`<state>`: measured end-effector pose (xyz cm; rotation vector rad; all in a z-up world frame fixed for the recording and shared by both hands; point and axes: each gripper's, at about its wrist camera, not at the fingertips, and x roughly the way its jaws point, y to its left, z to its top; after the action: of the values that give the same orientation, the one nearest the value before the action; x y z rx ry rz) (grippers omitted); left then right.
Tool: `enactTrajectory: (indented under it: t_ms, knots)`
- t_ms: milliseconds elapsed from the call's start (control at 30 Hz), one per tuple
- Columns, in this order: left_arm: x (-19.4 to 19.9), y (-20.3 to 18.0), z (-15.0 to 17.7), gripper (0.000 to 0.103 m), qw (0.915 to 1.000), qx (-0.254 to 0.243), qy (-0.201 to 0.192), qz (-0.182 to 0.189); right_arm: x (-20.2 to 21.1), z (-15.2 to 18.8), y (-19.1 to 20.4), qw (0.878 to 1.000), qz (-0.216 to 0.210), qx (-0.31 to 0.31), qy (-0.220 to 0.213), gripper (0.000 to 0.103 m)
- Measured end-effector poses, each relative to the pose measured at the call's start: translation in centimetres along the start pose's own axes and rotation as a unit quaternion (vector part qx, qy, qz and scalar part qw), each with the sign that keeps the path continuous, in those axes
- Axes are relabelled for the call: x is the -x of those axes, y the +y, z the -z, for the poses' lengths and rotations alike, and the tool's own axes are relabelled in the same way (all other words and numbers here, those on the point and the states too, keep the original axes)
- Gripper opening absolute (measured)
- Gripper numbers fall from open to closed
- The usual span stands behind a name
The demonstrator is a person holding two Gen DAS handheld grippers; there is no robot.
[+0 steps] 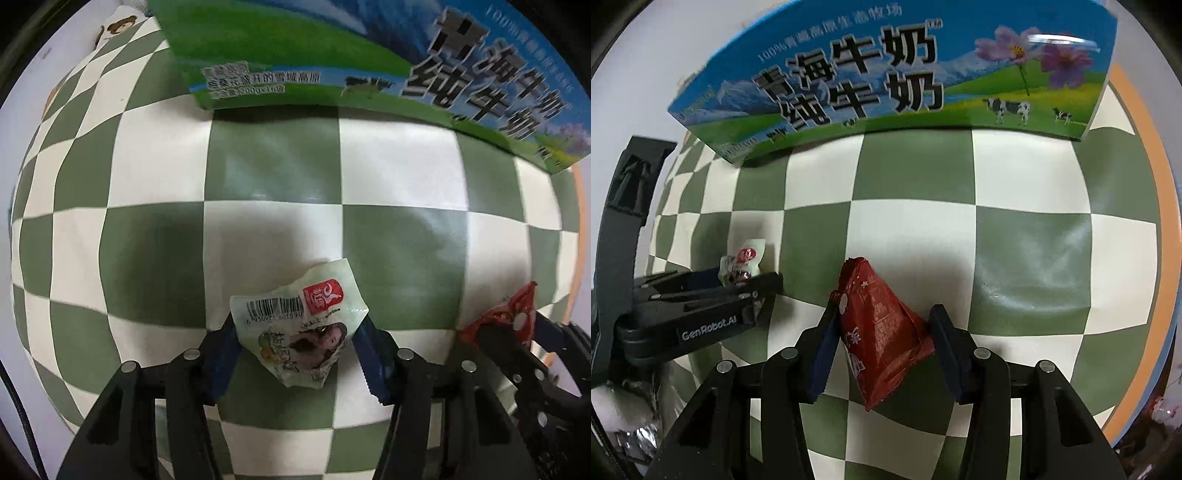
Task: Organize snacks
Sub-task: 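Lower both held packets into the box and open both tools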
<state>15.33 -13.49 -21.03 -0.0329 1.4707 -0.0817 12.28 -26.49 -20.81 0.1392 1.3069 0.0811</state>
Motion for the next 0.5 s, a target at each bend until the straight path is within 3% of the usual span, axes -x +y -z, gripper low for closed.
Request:
enactTrajectory:
  t_ms: [200,333,500]
  knots:
    - [4.3,-0.6,0.9,0.054,0.9991,0.001,-0.028,0.033,2.7,-0.3,0.3,0.999,-0.009,0.008,-0.03,0.052]
    - [9.4,-1.1,0.3,0.054,0.9952,0.004,-0.071,0.067,6.2,-1.2,0.4,0.998,-0.022,0.013,-0.063,0.051]
    - [15.4,-0.3,-4.6,0.054,0.9859,-0.006,-0.134,0.1,12.0,-4.0,0.0,0.992,-0.041,0.013,-0.12,0.051]
